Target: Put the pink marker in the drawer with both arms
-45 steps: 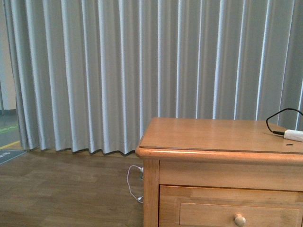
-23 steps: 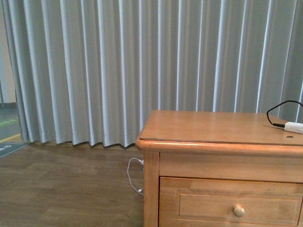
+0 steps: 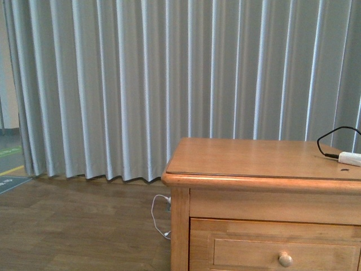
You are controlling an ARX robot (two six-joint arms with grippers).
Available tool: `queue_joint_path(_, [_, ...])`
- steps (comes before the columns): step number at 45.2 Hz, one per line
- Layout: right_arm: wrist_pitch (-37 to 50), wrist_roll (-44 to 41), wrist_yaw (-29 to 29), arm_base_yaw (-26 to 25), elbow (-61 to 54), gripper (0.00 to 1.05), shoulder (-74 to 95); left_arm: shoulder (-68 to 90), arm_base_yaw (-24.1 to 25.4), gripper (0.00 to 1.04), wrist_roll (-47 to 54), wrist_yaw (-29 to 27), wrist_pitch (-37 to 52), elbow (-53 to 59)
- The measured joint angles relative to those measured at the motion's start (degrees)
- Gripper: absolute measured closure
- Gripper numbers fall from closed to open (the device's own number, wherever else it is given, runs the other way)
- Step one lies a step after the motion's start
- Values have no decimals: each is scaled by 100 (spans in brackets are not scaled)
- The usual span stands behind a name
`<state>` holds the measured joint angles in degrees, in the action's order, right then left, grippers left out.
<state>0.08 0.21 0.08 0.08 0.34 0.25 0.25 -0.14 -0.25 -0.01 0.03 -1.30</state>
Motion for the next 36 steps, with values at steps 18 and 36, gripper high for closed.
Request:
queue_joint_path(18, [-4, -7, 0, 0, 0, 58, -2, 0, 0, 6, 0, 0, 0, 0])
queue_joint_path(36, [-4, -4, 0, 0, 0, 10, -2, 0, 0, 6, 0, 0, 0, 0])
